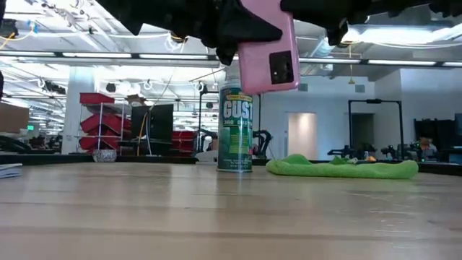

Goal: Apply microfiber cloth
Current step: Spray the pink cellphone using the spray bottle

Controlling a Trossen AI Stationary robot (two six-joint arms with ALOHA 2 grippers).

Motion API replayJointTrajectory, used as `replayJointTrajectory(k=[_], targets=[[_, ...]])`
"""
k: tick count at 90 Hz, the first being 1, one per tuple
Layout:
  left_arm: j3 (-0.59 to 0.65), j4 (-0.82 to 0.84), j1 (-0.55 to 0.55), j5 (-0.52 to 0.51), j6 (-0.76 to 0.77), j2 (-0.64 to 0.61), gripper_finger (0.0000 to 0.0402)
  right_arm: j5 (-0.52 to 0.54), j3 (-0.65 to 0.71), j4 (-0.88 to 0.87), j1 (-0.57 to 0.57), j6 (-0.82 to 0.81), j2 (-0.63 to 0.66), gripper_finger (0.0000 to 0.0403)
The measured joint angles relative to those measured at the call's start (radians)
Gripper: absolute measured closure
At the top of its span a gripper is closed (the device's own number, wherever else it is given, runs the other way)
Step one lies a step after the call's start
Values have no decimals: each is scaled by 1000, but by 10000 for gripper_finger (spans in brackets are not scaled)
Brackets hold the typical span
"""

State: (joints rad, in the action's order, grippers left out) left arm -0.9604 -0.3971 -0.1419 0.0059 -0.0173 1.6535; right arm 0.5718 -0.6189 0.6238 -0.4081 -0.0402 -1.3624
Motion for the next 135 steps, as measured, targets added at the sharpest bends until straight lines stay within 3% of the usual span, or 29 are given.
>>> replayJointTrajectory(k=[23, 47, 55, 62, 73, 77, 135], targets=[[0, 14, -3, 2, 3, 0, 401, -22, -1, -37, 3, -46, 2, 392], [-1, -2, -5, 0, 2, 2, 401, -75, -2, -66, 39, -129, 0, 259], [-1, -2, -5, 16, 2, 2, 401, -75, -2, -66, 44, -135, 0, 237], [-1, 0, -5, 15, 3, 2, 401, -73, -2, -65, 45, -125, 0, 257], [-2, -4, -3, 1, 6, 2, 401, -62, -2, -58, 44, -81, 0, 365], [-2, -5, -2, 2, 6, 2, 401, -58, 0, -48, 42, -57, 0, 382], [-3, -3, -3, 8, 34, 0, 391, 27, 1, -50, 21, -34, 0, 389]])
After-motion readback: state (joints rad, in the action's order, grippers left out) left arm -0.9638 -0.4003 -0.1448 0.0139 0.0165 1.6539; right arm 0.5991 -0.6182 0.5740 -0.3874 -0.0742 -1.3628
